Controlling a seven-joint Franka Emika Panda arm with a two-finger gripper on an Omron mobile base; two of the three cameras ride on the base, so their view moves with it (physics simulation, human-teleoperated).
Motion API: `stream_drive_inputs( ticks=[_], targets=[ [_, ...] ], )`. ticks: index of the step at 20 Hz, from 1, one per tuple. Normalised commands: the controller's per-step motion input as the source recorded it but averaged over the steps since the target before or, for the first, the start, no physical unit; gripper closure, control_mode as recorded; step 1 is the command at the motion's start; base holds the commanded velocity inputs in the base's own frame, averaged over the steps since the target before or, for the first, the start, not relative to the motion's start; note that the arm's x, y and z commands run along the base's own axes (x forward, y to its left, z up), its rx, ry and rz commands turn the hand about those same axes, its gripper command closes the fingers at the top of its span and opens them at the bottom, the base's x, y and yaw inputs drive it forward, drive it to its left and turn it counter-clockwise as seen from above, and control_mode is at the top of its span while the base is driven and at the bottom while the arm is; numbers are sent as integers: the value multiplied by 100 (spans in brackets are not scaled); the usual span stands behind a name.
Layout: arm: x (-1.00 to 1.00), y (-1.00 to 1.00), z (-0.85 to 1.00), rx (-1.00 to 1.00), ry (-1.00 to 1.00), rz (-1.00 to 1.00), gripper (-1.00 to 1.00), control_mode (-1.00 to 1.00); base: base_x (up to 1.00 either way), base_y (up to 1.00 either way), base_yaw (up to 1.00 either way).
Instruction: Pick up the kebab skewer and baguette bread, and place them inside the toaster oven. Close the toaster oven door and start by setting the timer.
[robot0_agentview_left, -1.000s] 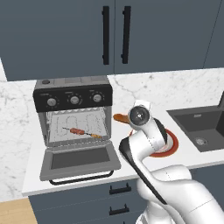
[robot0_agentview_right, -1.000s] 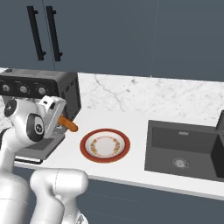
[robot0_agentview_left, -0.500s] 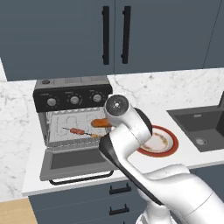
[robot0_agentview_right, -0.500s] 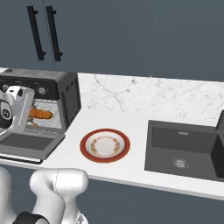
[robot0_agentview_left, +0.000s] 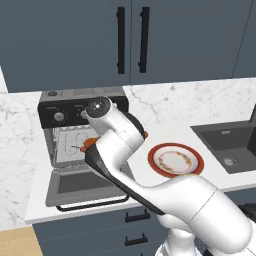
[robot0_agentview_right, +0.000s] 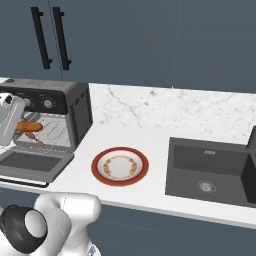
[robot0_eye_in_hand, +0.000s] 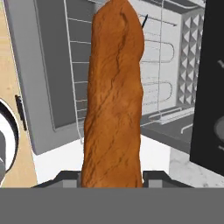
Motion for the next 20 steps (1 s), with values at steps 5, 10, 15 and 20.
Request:
stream_drive_inputs(
  ticks=[5,10,15,20],
  targets=[
    [30,25,-14,0,0,-9,100,-100,0,0,0],
    [7,8,-35,1,0,-8,100,-100,0,0,0],
    [0,0,-19,4,0,0,100,-100,0,0,0],
    [0,0,-26,2,0,0,100,-100,0,0,0]
  ],
)
